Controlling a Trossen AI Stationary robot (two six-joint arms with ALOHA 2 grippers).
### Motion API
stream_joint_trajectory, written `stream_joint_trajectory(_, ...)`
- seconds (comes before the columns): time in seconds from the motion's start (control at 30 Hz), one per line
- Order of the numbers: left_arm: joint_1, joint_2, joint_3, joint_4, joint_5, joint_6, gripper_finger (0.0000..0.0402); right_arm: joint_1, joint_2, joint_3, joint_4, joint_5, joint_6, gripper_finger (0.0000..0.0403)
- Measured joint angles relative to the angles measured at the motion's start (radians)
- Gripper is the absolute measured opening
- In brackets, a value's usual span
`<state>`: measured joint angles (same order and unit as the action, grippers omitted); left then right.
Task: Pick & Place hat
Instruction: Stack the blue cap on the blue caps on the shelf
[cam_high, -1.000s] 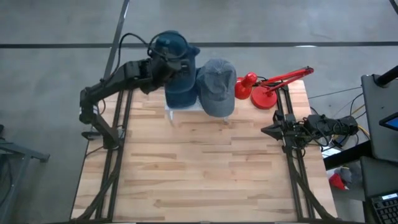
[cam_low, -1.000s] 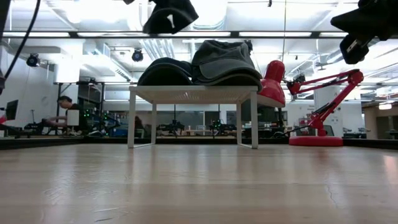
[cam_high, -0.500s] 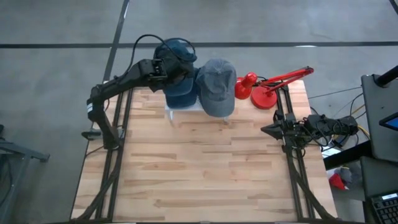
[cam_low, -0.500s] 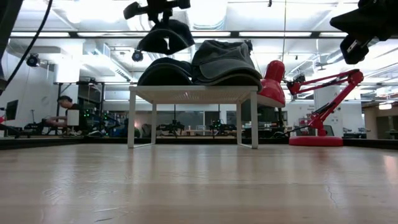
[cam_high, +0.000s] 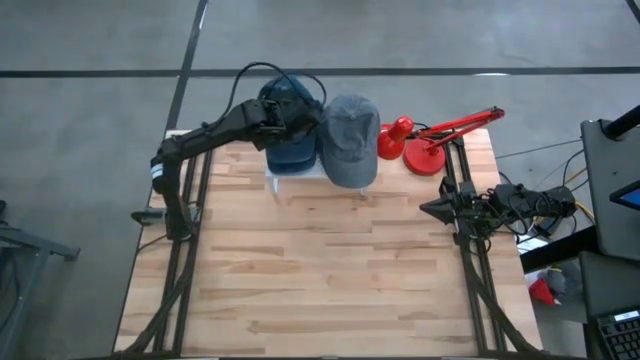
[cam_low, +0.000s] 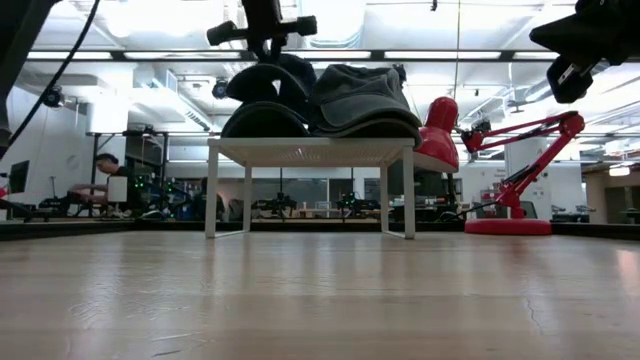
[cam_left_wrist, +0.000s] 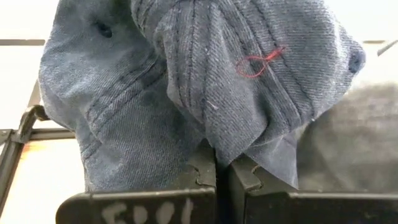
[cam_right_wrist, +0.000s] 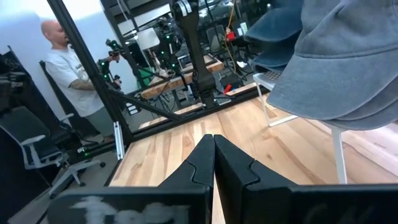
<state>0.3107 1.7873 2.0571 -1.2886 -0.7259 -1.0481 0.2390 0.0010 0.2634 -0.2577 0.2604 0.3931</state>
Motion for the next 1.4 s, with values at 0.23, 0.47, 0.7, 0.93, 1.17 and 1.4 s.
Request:
stream_joint_trajectory(0.23, 0.003, 0.03, 0.0, -0.004, 0.029, 0.0, 0.0001, 0.0, 0.0, 0.0, 0.001, 0.0, 0.0, 0.0008)
stream_joint_trajectory(0.47, 0.004, 0.034, 0.0, -0.007, 0.048, 0.0, 0.0009, 0.0, 0.0, 0.0, 0.002, 0.0, 0.0, 0.0009)
stream_joint_trajectory(0.7, 0.011, 0.034, 0.0, -0.054, 0.058, 0.004, 0.0007, 0.0, 0.0, 0.0, 0.004, 0.0, 0.003, 0.0008)
stream_joint_trajectory(0.93, 0.012, 0.034, 0.0, -0.061, 0.058, 0.004, 0.0009, 0.0, 0.0, 0.0, 0.004, 0.0, 0.006, 0.0008)
stream_joint_trajectory(1.17, 0.013, 0.034, 0.0, -0.057, 0.057, 0.034, 0.0029, 0.0, 0.0, 0.0, 0.004, 0.0, 0.007, 0.0008)
stream_joint_trajectory(1.4, 0.014, 0.034, 0.0, -0.058, 0.055, 0.045, 0.0076, 0.0, 0.0, 0.0, 0.005, 0.0, 0.007, 0.0008)
